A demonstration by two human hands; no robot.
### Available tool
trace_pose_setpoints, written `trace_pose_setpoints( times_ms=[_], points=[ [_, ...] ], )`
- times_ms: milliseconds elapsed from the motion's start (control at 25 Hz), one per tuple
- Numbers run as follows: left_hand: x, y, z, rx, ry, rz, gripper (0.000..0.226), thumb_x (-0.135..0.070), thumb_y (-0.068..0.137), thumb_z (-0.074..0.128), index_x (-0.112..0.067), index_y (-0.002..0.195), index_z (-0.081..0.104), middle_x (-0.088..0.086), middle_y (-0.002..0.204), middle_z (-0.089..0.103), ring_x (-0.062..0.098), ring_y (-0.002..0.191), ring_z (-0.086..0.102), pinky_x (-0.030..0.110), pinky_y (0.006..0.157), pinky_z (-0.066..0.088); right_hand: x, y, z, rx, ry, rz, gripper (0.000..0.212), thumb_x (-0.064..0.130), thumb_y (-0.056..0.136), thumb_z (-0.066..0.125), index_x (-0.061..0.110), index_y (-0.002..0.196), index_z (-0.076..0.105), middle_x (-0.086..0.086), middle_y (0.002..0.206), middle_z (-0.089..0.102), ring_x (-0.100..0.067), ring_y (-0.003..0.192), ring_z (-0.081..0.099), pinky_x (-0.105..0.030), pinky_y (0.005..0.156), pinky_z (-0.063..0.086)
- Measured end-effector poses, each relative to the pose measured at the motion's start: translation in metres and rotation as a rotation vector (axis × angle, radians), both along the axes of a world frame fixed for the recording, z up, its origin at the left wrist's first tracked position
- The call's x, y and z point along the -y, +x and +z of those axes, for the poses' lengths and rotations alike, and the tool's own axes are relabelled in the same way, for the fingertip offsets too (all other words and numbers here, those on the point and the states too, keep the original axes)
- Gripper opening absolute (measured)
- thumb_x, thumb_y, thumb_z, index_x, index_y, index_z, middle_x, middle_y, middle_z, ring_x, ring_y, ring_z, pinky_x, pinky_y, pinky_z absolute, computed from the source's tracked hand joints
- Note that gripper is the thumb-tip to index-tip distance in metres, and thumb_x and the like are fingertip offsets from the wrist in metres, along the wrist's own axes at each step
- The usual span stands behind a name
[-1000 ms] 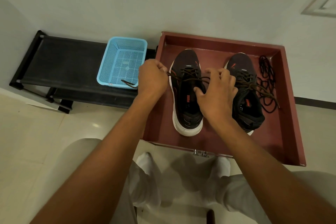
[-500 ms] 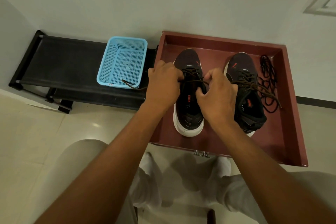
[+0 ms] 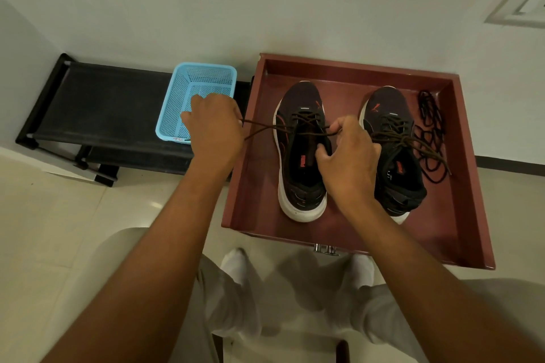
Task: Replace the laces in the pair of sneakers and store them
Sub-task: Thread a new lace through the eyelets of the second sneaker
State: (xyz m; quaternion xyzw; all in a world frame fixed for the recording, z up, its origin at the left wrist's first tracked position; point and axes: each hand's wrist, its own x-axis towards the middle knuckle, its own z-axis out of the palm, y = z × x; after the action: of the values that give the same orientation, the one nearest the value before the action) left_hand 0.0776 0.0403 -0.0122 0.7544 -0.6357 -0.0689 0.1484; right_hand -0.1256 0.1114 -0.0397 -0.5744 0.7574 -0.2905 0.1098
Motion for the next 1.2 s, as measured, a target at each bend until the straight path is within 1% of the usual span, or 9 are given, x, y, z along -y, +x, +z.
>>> trace_pose_setpoints(
  times_ms=[120,240,520,640,720,800,920,1080,1200],
  points=[
    [-0.009,-0.024,-0.001,-0.018,-0.011,-0.268,0.033,-0.018,0.079,0.080,-0.026,0.111,0.076,0.004,0.116,0.058,0.031,0.120,0.046,0.047,0.096,0.035,0.002,0.001,-0.001,0.109,0.007,-0.004,0.038,0.023,0.085,0.075,0.035,0.102,0.044,0.013,0.082,0.053,-0.017,0.084,0.060,-0.041,0.090,0.050],
    [-0.013,-0.046,-0.012,-0.039,-0.031,-0.452,0.023,-0.018,0.083,0.077,-0.029,0.102,0.080,0.001,0.110,0.060,0.028,0.118,0.048,0.047,0.092,0.037,0.002,0.001,-0.001,0.185,-0.014,-0.023,0.041,0.020,0.083,0.075,0.035,0.099,0.041,0.010,0.075,0.055,-0.015,0.071,0.059,-0.041,0.071,0.055],
    [0.002,-0.021,-0.007,-0.054,-0.038,-0.225,0.008,-0.013,0.086,0.075,-0.019,0.087,0.079,0.003,0.106,0.066,0.029,0.113,0.051,0.044,0.089,0.037,0.004,-0.001,-0.005,0.246,-0.033,-0.060,0.041,0.012,0.082,0.076,0.026,0.103,0.044,0.005,0.071,0.055,-0.010,0.062,0.055,-0.033,0.066,0.053],
    [0.009,0.001,-0.002,-0.161,-0.014,-0.137,0.004,-0.009,0.085,0.077,-0.012,0.087,0.078,0.008,0.102,0.069,0.031,0.110,0.058,0.049,0.095,0.048,0.003,0.000,-0.005,0.254,-0.022,-0.076,0.041,0.014,0.080,0.077,0.027,0.103,0.045,0.006,0.072,0.056,-0.009,0.062,0.056,-0.034,0.066,0.054],
    [0.007,0.002,0.000,-0.185,0.052,-0.198,0.002,-0.011,0.086,0.077,-0.012,0.085,0.078,0.009,0.094,0.072,0.029,0.098,0.065,0.049,0.091,0.054,0.003,0.001,-0.004,0.252,-0.013,-0.078,0.041,0.015,0.080,0.076,0.028,0.103,0.045,0.007,0.073,0.055,-0.009,0.064,0.057,-0.036,0.067,0.055],
    [0.005,-0.003,0.003,-0.215,0.109,-0.278,0.010,-0.019,0.090,0.076,-0.012,0.083,0.078,0.007,0.083,0.073,0.025,0.082,0.068,0.038,0.079,0.055,0.003,0.001,-0.002,0.246,0.007,-0.073,0.038,0.015,0.081,0.076,0.027,0.103,0.047,0.009,0.073,0.054,-0.008,0.065,0.056,-0.037,0.068,0.055],
    [0.006,-0.012,0.004,-0.241,0.120,-0.291,0.041,-0.035,0.095,0.070,-0.005,0.068,0.071,0.010,0.062,0.063,0.026,0.061,0.061,0.031,0.057,0.042,0.006,-0.001,0.002,0.223,0.054,-0.050,0.035,0.018,0.083,0.075,0.026,0.104,0.049,0.009,0.074,0.055,-0.008,0.066,0.057,-0.036,0.068,0.055],
    [0.005,-0.023,-0.008,-0.248,0.246,-0.285,0.048,-0.035,0.094,0.071,-0.008,0.056,0.058,0.007,0.057,0.055,0.027,0.059,0.058,0.030,0.058,0.036,0.010,-0.005,0.008,0.238,0.139,0.008,0.034,0.024,0.083,0.076,0.028,0.108,0.052,0.009,0.077,0.059,-0.008,0.068,0.060,-0.036,0.067,0.057],
    [0.005,-0.027,-0.016,-0.363,0.350,-0.219,0.047,-0.033,0.097,0.067,-0.002,0.063,0.060,0.007,0.059,0.058,0.026,0.056,0.058,0.032,0.057,0.040,0.012,-0.009,0.011,0.250,0.185,0.051,0.035,0.022,0.084,0.076,0.025,0.111,0.054,0.008,0.080,0.060,-0.007,0.072,0.061,-0.032,0.069,0.055]
  ],
)
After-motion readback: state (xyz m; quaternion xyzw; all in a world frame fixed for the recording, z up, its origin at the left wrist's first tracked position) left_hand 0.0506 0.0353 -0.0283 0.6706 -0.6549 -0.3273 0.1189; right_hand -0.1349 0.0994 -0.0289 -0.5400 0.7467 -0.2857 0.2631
